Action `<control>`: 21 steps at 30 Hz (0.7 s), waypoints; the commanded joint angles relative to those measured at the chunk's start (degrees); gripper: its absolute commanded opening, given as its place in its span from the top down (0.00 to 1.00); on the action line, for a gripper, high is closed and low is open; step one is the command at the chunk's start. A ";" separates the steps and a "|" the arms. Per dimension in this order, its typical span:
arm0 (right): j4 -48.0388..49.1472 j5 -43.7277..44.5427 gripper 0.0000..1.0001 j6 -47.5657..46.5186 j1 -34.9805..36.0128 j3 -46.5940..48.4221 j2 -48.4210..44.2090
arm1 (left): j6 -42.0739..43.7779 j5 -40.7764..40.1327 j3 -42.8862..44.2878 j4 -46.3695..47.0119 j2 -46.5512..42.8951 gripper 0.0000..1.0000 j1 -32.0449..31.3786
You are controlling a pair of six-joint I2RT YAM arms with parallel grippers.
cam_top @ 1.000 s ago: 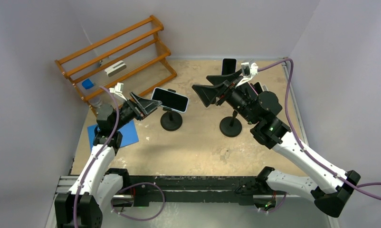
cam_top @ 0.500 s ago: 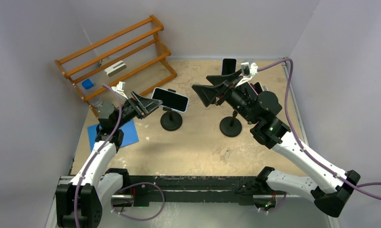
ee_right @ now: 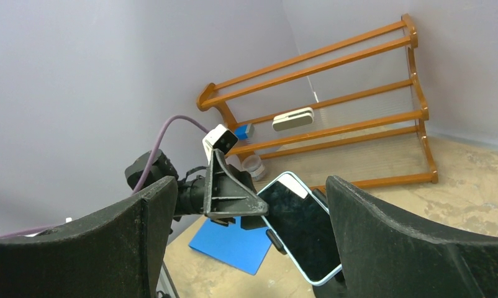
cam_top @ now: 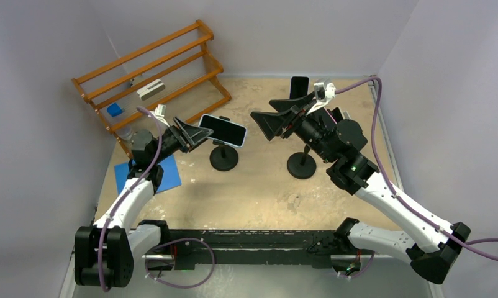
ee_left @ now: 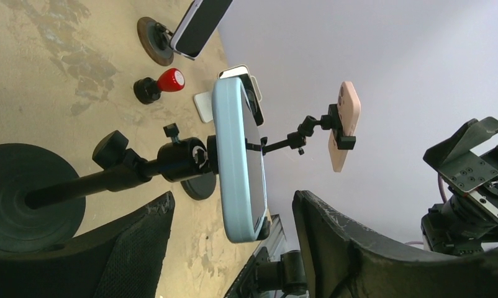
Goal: Remove the phone from the phone stand
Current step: Adjust the phone stand with the phone at the center of the board.
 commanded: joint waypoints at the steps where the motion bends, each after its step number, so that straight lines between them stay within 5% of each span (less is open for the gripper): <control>1: 2.73 -0.13 0.09 -0.46 0.35 0.42 -0.68 | -1.44 0.74 3.99 5.62 1.54 0.33 0.33; 12: 2.98 0.14 0.09 -0.39 0.34 0.29 -0.51 | -2.05 1.62 5.50 7.09 3.51 0.51 -0.18; 21: 3.08 0.31 0.09 -0.26 0.39 0.33 -0.15 | -1.99 2.11 5.67 7.22 4.58 0.52 -2.26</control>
